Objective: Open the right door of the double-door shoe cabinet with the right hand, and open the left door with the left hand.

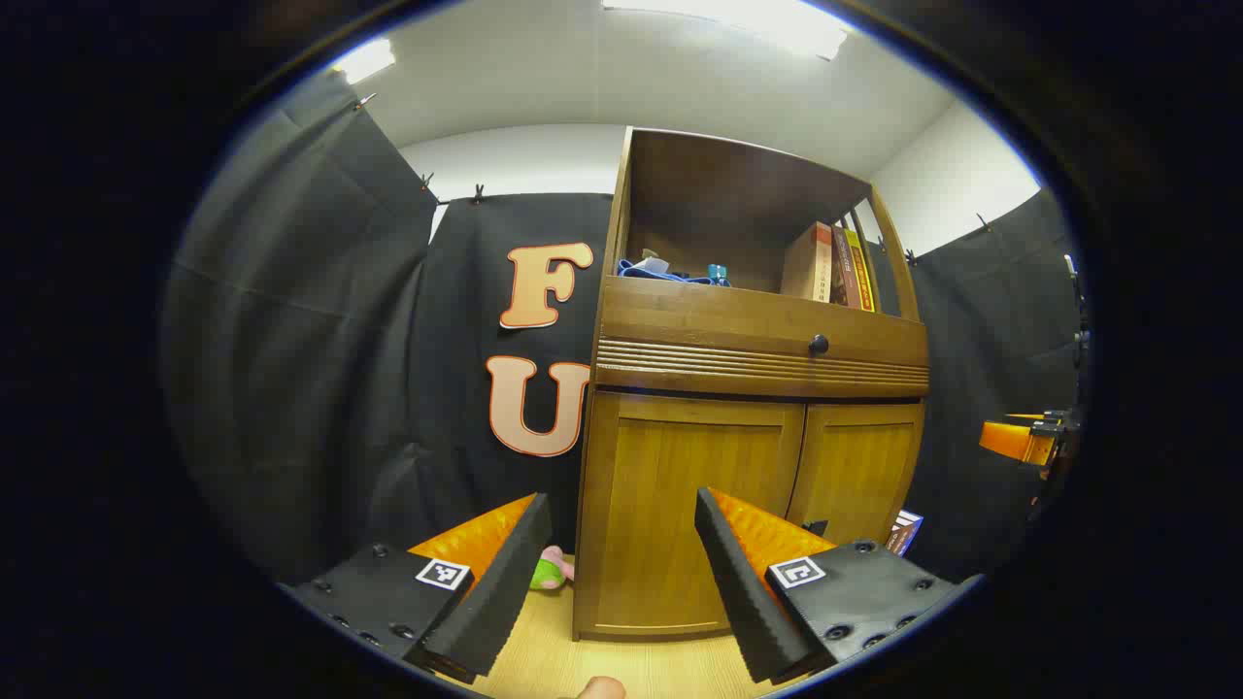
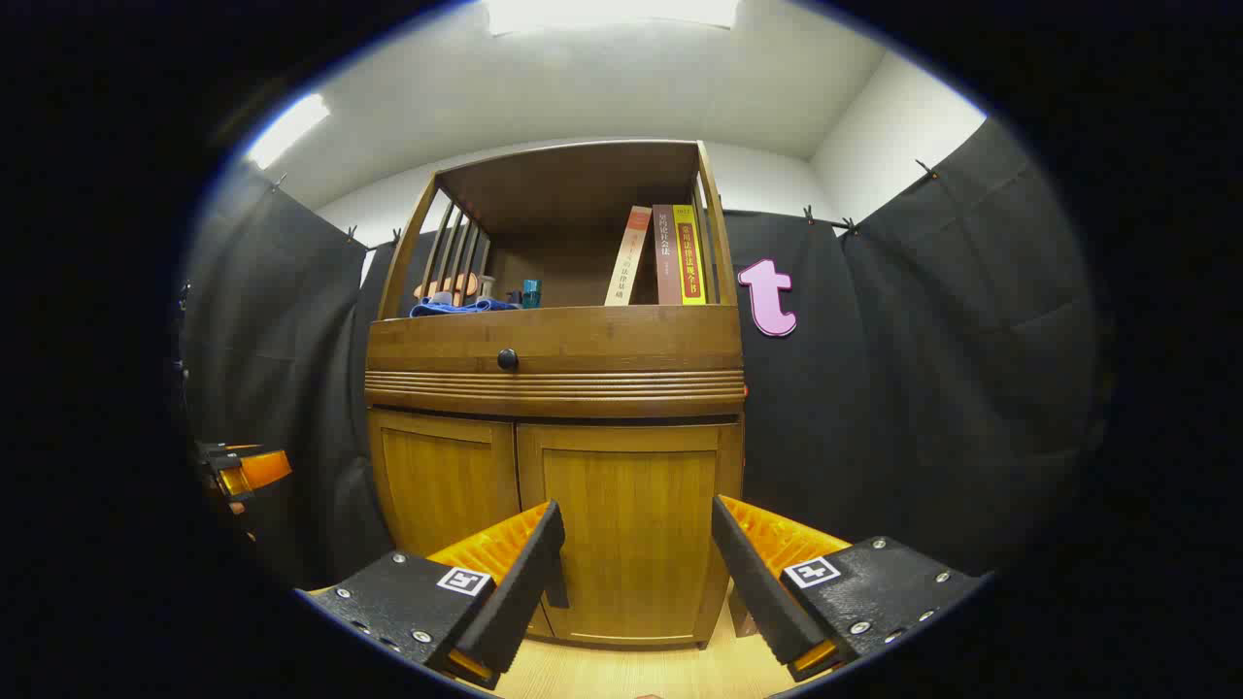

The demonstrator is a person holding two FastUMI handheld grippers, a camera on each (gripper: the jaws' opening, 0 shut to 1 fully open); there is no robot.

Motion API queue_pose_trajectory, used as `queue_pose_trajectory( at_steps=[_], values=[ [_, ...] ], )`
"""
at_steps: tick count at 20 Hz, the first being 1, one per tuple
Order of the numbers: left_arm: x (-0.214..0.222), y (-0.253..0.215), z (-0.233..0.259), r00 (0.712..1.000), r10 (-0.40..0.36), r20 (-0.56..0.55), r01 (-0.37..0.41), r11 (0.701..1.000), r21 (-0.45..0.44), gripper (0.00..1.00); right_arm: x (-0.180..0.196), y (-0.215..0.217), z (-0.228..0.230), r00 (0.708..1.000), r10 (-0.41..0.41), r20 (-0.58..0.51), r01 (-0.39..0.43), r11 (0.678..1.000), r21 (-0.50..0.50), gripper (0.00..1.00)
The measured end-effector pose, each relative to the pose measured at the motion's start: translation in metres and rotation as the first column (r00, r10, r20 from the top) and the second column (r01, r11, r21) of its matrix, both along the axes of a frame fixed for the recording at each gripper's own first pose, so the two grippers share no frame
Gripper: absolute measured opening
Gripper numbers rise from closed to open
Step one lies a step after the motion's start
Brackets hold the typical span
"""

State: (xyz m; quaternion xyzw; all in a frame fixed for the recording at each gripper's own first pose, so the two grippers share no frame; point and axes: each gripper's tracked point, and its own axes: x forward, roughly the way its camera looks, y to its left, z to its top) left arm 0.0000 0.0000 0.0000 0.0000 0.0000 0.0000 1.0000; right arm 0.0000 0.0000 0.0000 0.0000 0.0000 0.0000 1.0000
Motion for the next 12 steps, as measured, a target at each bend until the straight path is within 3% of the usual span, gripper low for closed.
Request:
queue_pose_trajectory(
  at_steps=[12],
  values=[
    [-0.0015,0.0023,0.0000,1.000,-0.006,-0.008,0.005,1.000,-0.010,0.95,-0.0034,0.0025,-0.0012,1.000,0.015,-0.010,-0.015,1.000,0.000,1.00]
  ],
)
